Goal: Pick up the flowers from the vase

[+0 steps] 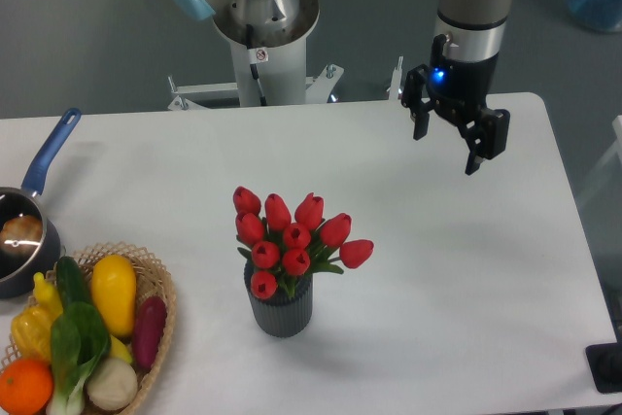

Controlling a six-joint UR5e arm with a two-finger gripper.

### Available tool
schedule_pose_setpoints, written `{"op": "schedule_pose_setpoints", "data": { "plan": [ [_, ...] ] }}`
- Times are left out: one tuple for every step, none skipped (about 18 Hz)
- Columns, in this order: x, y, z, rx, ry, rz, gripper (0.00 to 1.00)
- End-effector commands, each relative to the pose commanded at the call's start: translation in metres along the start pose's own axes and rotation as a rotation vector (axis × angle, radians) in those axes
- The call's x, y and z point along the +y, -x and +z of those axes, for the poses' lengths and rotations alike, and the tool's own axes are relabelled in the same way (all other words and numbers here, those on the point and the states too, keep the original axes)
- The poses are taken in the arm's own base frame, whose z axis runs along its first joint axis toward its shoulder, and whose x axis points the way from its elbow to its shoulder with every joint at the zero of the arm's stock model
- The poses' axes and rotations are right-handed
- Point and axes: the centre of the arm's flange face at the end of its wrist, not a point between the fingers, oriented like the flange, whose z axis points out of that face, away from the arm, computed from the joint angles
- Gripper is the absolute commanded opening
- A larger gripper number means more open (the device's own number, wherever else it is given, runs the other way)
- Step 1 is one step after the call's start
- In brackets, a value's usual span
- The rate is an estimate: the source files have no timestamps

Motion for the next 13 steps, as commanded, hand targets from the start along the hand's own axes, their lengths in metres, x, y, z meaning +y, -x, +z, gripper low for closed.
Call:
{"op": "schedule_pose_setpoints", "data": {
  "plan": [
    [0.0,-0.0003,-0.0005,-0.003,0.002,0.007,1.0],
    [-0.0007,-0.0013,0.0009,0.0,0.0,0.008,1.0],
    [-0.0008,-0.0013,0.0009,0.0,0.0,0.009,1.0],
    [-0.0023,-0.0015,0.0021,0.002,-0.001,0.009,1.0],
    [-0.0023,-0.0015,0.0021,0.002,-0.001,0.009,1.0],
    [-0.0023,-0.0015,0.0021,0.002,-0.001,0.007,1.0],
    [-0.0031,-0.0017,0.0022,0.003,-0.002,0.007,1.0],
    [-0.003,-0.0015,0.0031,0.004,-0.002,0.008,1.0],
    [-0.0028,-0.0019,0.0038,0.006,-0.002,0.007,1.0],
    [-0.0035,-0.0019,0.0048,0.007,-0.002,0.006,1.0],
    [-0.0034,-0.0023,0.0055,0.009,-0.002,0.006,1.0],
    [-0.005,-0.0031,0.0063,0.011,-0.003,0.007,1.0],
    [-0.0064,-0.0031,0.0084,0.014,-0.004,0.009,1.0]
  ]
}}
